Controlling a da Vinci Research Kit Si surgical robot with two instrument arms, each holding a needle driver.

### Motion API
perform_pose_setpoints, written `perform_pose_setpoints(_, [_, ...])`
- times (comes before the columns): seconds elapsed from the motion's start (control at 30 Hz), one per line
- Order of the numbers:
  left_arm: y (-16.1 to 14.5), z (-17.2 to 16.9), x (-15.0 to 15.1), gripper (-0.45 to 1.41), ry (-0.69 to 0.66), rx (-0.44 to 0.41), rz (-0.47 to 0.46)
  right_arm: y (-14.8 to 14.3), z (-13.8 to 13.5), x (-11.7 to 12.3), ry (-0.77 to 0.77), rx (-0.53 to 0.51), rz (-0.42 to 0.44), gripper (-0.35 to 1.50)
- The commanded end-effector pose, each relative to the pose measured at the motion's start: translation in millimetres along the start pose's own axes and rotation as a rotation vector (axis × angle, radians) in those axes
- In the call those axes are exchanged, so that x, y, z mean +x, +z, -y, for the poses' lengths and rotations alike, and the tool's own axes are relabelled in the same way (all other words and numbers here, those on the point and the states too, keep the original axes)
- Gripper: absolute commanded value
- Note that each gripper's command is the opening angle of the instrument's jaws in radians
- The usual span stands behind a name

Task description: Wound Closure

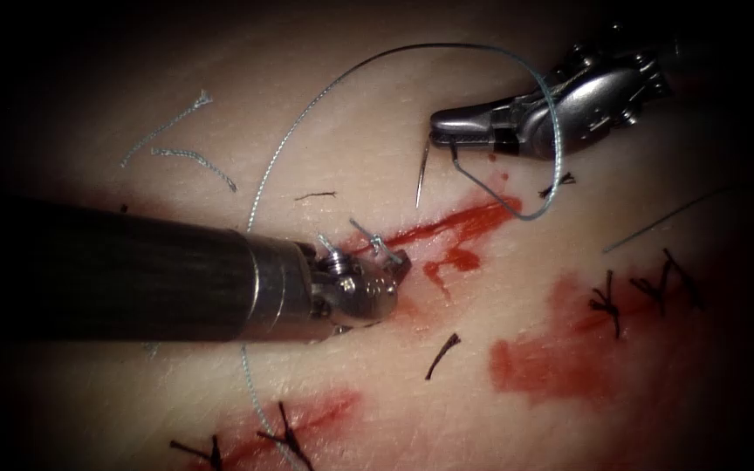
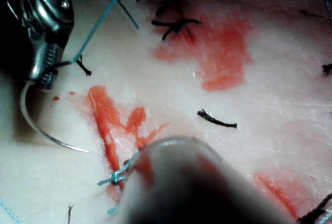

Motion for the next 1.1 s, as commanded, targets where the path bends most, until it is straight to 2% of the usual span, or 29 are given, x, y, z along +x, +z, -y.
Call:
perform_pose_setpoints(0.03, [0.6,-0.6,0.1,-0.45,0.004,0.001,0.001,1.1,0.0,-0.1,-0.028,-0.002,-0.002,-0.35])
perform_pose_setpoints(0.67, [0.5,-0.6,0.3,-0.45,-0.002,-0.008,0.000,2.5,-0.3,1.9,-0.062,0.023,-0.004,-0.35])
perform_pose_setpoints(1.1, [0.4,-0.4,0.4,-0.45,-0.001,-0.013,-0.001,2.6,0.6,1.1,-0.076,0.033,0.002,-0.35])
